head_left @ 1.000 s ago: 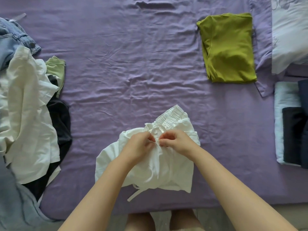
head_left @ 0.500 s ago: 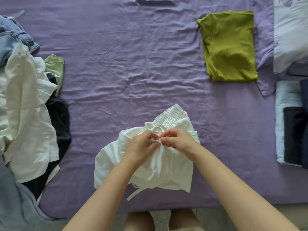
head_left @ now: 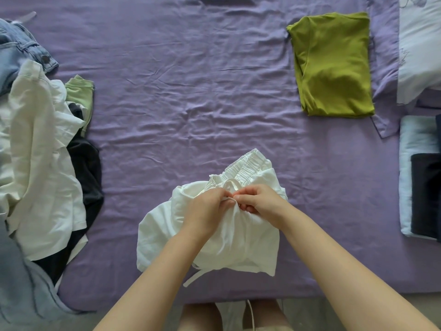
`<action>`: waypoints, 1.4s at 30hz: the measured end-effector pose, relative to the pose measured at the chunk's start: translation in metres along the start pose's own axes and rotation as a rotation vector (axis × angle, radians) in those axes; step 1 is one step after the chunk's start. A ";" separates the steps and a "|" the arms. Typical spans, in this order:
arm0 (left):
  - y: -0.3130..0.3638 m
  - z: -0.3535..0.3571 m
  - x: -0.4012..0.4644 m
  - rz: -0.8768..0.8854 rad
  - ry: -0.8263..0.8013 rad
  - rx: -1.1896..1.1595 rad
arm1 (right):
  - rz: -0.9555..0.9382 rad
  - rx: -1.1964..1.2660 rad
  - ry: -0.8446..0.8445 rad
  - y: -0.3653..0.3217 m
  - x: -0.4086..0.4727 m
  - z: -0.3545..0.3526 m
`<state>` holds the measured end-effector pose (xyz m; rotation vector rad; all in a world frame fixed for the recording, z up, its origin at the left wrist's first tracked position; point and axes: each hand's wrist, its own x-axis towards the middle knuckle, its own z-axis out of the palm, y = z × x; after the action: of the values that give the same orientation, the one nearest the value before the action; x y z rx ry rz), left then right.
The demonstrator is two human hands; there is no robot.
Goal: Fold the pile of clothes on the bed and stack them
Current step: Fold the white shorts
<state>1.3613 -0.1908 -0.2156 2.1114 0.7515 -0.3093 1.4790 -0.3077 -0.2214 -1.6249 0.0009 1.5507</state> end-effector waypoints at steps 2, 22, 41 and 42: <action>0.002 0.003 0.001 -0.042 0.018 0.038 | -0.001 0.021 -0.005 -0.001 0.002 -0.002; 0.004 0.001 0.018 -0.119 -0.290 0.143 | -0.186 -0.130 -0.008 0.018 -0.001 -0.005; -0.008 0.005 -0.007 -0.283 -0.104 -0.503 | -0.241 -0.302 -0.022 0.020 -0.007 -0.006; -0.009 0.005 -0.009 -0.309 -0.060 -0.541 | -0.234 -0.345 -0.027 0.021 -0.007 -0.004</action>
<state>1.3490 -0.1941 -0.2200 1.4744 0.9997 -0.2926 1.4691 -0.3264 -0.2282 -1.7937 -0.4792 1.4458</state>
